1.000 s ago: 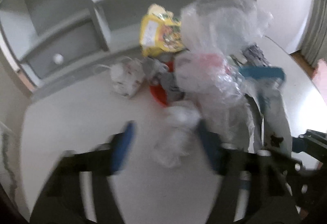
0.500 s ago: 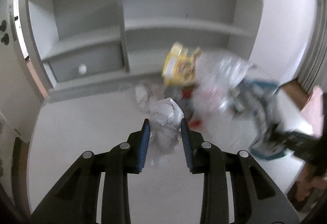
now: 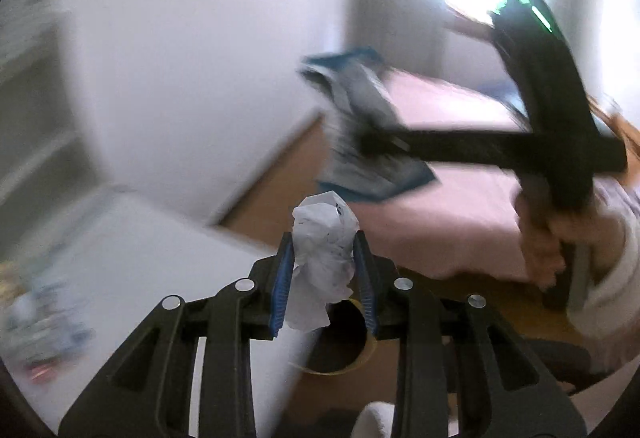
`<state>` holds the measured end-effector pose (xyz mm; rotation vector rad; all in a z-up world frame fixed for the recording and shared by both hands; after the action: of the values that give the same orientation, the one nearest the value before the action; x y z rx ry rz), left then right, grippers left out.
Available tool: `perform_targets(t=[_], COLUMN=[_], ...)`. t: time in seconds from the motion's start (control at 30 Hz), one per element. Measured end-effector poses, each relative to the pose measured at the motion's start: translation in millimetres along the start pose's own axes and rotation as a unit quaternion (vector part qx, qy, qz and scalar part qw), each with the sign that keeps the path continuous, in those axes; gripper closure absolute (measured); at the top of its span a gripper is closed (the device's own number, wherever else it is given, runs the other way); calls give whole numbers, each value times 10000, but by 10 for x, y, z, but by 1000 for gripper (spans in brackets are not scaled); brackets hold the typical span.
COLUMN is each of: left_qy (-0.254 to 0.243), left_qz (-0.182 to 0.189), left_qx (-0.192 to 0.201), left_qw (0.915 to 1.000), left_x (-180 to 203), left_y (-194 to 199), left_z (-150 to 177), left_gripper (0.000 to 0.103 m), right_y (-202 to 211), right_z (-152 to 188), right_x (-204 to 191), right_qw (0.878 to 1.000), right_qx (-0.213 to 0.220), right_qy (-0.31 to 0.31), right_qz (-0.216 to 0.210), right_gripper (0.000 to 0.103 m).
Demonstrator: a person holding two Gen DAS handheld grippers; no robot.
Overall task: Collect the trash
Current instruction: 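Carry both items over the black bin and open both tools to drop them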
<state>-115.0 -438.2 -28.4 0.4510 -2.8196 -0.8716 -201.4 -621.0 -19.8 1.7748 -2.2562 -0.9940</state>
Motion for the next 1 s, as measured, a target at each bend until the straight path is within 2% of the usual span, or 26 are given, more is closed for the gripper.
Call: perform_targets(t=[0.1, 0.13, 0.2, 0.3, 0.37, 0.43, 0.57, 0.63, 0.7, 0.8, 1.0], left_qy=[-105, -105, -93, 90, 325, 474, 649, 1032, 1301, 1397, 1733], left_qz=[481, 567, 546, 473, 388, 219, -22, 12, 36, 64, 75], left_qx=[-498, -781, -1175, -2199, -2824, -3214, -3523, -3627, -3644, -3696, -3730], left_qw=[9975, 9953, 9915, 9743, 9580, 9455, 9336, 9262, 9221, 9186, 9115], left_x=[530, 716, 838, 812, 630, 361, -58, -151, -290, -356, -355], left_y=[-551, -845, -1208, -1896, -2272, -2585, -2864, -2954, -3062, -3148, -3251], left_z=[243, 450, 750, 1409, 1856, 2159, 2431, 2522, 2524, 2516, 2479], left_gripper=[74, 74, 74, 74, 74, 74, 74, 74, 74, 74, 73], right_y=[-101, -206, -561, -1284, -1743, -2096, -2661, -2835, -2985, -3133, -3287], right_z=[303, 430, 770, 1428, 1786, 2068, 2487, 2608, 2660, 2772, 2959], right_x=[681, 863, 1229, 1715, 1949, 2142, 2286, 2283, 2270, 2160, 2311], right_qw=[9977, 9958, 9881, 9640, 9461, 9306, 9046, 8964, 8916, 8857, 8772], right_qx=[-509, -741, -1374, -2422, -2914, -3226, -3705, -3899, -4002, -4079, -4146], right_qy=[-231, -289, -550, -1047, -1380, -1703, -2098, -2099, -2106, -2204, -2399], right_qz=[383, 453, 430, 332, 301, 286, 208, 212, 213, 252, 325], right_gripper=[82, 82, 82, 82, 82, 82, 82, 82, 82, 82, 80])
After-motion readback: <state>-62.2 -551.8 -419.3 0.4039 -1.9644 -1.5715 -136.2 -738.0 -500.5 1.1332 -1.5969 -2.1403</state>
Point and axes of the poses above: each gripper's, at about its wrist camera, not at the fingertips, and y roughly against the way its jaws point, x to its right, z to its underside, the point moved 5 cm from there along -y, roughly the way its jaws point, and after that the axes turned 4 degrees about x, right-handed, at the moved point
